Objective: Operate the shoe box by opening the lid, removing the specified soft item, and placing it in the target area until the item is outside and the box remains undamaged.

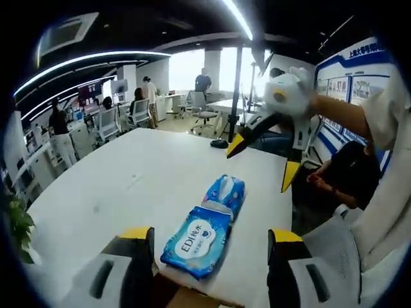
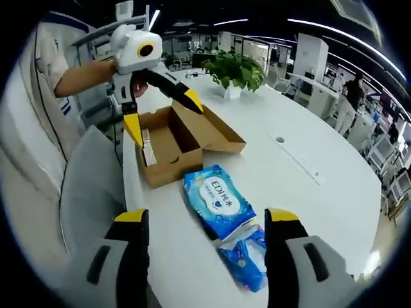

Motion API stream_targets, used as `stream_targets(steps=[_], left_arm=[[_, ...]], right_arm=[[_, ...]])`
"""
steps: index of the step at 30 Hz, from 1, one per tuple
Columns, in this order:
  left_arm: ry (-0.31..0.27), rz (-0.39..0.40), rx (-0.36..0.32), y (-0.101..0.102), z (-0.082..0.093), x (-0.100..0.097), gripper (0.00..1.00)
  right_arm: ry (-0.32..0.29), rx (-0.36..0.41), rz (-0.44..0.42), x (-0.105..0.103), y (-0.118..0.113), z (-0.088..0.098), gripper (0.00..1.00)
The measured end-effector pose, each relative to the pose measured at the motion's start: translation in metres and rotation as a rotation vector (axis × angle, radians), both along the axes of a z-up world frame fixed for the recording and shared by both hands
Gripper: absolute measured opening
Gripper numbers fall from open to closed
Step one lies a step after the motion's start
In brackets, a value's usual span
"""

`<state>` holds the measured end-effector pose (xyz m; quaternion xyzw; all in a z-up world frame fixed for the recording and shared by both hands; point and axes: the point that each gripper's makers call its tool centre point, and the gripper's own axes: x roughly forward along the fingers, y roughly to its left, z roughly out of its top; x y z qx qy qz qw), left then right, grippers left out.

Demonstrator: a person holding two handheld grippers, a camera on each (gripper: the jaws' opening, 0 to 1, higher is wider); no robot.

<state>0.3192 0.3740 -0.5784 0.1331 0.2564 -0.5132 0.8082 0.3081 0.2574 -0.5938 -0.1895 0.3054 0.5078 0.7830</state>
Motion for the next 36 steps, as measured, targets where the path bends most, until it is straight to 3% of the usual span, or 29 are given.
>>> stream_targets(steps=[6,22,28,32,36], left_arm=[[-0.016,0.059,0.001,0.031,0.005,-0.005,0.79],[-0.049,0.24,0.011,0.117,0.014,-0.019,0.78],[-0.061,0.321,0.02,0.151,0.013,-0.026,0.73],[-0.06,0.375,0.023,0.171,0.009,-0.029,0.68],[-0.063,0.419,0.031,0.191,0.005,-0.032,0.62]], right_arm=[[-0.002,-0.001,0.044,-0.005,0.019,0.002,0.73],[-0.034,-0.014,0.174,-0.008,0.071,0.011,0.7],[-0.036,-0.017,0.228,-0.011,0.091,0.006,0.65],[-0.059,-0.041,0.281,-0.012,0.101,0.0,0.54],[-0.048,-0.031,0.295,-0.014,0.114,-0.003,0.55]])
